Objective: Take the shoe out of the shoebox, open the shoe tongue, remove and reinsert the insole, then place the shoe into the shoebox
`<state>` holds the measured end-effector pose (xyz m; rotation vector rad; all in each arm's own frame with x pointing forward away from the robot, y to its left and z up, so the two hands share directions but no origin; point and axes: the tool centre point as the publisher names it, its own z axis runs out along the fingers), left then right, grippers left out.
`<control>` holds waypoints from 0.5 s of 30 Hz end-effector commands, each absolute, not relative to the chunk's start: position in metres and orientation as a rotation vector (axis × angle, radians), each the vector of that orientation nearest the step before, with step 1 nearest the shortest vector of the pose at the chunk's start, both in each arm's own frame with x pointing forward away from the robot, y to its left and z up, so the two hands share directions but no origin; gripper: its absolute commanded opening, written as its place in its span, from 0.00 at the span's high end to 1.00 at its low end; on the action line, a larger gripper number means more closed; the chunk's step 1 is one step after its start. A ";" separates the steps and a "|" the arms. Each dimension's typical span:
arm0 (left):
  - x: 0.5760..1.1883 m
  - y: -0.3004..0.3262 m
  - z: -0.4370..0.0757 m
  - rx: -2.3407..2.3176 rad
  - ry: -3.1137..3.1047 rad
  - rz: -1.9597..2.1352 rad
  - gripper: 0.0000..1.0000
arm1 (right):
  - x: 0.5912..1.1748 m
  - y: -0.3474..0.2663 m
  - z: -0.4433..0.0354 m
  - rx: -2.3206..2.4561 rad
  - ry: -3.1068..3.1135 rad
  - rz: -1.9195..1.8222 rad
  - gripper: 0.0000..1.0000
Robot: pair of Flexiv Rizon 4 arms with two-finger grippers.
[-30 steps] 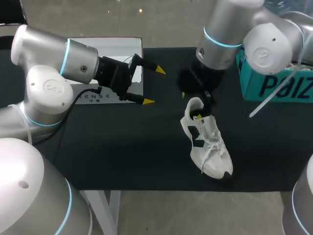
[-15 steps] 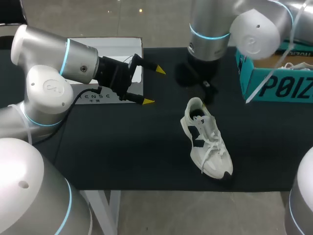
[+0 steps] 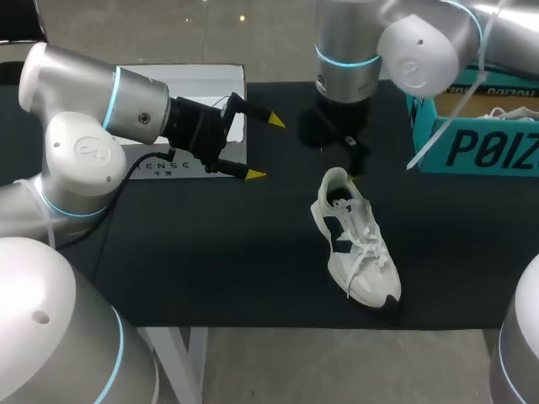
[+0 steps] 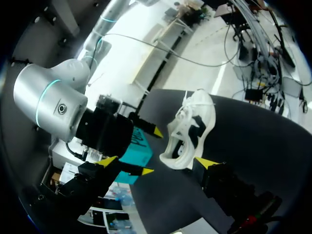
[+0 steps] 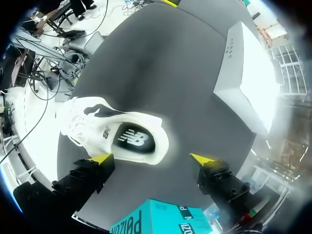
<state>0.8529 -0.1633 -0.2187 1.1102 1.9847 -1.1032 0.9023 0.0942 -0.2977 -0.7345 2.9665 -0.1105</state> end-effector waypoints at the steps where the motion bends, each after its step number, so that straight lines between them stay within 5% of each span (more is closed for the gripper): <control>1: 0.853 -0.163 -0.219 1.112 1.986 -1.101 0.00 | 0.911 0.096 -0.316 -0.737 2.992 -0.103 0.00; 15: 0.853 -0.163 -0.219 1.112 1.986 -1.101 0.00 | 0.914 0.094 -0.342 -0.732 3.019 -0.072 0.00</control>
